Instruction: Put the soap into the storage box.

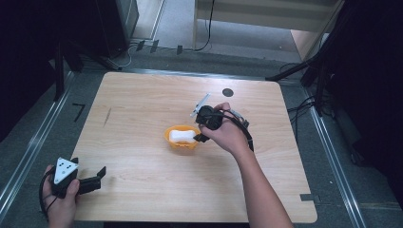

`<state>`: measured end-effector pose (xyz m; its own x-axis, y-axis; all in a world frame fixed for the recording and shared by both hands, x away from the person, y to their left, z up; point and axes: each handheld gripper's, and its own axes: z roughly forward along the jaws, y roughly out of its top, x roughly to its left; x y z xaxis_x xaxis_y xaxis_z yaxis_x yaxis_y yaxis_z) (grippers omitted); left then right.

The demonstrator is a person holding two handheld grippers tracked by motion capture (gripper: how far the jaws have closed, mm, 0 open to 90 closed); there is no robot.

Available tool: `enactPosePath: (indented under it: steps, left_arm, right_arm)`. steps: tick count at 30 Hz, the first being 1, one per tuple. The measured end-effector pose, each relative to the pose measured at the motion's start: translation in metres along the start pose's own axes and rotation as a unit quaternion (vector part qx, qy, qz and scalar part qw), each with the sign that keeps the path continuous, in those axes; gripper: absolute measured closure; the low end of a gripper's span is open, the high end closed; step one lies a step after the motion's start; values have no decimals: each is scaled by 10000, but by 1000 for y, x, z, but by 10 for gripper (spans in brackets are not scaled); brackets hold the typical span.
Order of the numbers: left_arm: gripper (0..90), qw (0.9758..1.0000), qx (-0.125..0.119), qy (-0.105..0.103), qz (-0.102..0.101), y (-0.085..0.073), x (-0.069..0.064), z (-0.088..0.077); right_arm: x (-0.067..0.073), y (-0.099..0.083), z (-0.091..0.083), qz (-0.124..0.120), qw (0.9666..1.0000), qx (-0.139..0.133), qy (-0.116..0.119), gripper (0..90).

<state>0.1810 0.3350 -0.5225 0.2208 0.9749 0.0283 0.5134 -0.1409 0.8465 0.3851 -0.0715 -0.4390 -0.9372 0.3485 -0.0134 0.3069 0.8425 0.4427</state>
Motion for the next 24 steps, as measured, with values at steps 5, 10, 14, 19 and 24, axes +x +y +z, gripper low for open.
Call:
enactPosePath:
  steps: [5,10,14,19,24]
  left_arm:
    - [0,10000,-7,-1,-5,0,0,0]
    - [0,10000,7,7,2,0,0,0]
    - [0,10000,5,10,-1,0,0,0]
    - [0,10000,5,4,6,0,0,0]
    - [0,10000,23,30,36,0,-1,0]
  right_arm:
    - [-2,-17,-4,127,9999,-70,-44,299]
    - [-3,-31,-7,282,9994,-147,-100,231]
    - [-5,-43,-11,418,9986,-301,-146,163]
    - [-5,-60,-12,618,9973,-345,-207,119]
    - [-4,-77,-9,757,9960,-401,-234,84]
